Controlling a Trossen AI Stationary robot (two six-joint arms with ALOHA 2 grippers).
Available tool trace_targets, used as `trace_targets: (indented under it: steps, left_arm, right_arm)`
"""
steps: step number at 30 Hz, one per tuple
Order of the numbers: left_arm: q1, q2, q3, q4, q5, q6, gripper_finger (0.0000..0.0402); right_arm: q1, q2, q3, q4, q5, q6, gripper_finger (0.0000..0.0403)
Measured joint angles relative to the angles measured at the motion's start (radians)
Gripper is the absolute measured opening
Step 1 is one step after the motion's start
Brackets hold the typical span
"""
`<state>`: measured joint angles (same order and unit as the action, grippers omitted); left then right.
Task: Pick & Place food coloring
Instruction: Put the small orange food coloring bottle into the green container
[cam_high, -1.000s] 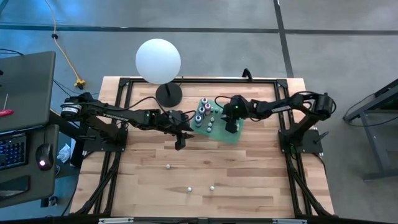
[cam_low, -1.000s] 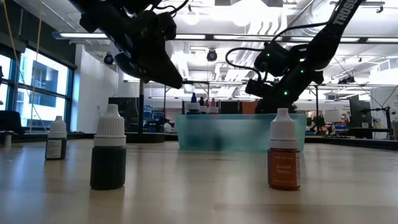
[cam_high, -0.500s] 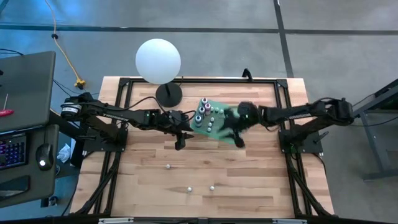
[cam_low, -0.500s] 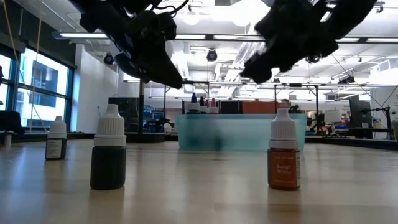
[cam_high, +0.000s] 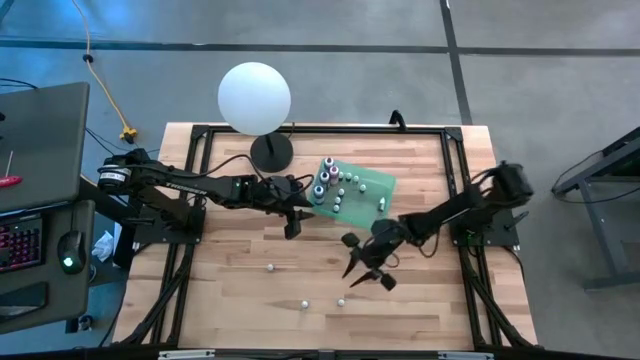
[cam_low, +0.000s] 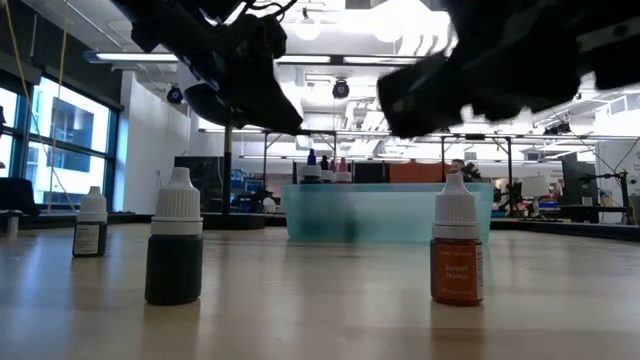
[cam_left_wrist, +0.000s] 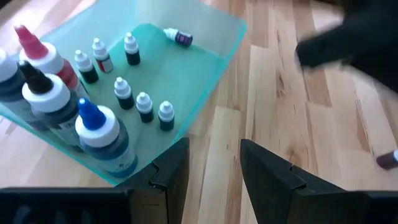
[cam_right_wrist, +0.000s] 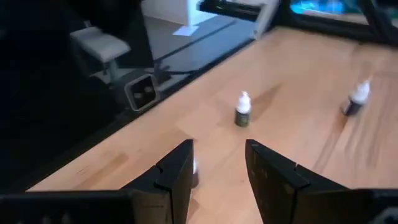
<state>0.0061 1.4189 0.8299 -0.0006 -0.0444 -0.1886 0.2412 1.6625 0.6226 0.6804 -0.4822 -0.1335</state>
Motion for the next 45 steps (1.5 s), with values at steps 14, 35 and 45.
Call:
trace_targets:
  steps: [14,35,45]
  left_arm:
    - [0.000,0.000,0.000,0.007,0.009,-0.040,0.0140]
    - [-0.007,0.000,0.000,0.000,0.017,-0.056,0.0140]
    - [-0.007,0.000,0.000,-0.001,0.018,-0.056,0.0140]
  right_arm:
    - [0.070,0.354,0.306,-0.066,-0.097,0.064,0.0138]
    - [0.099,0.380,0.258,-0.112,0.076,0.026,0.0097]
    - [0.033,0.238,0.258,-0.226,0.089,0.038,0.0062]
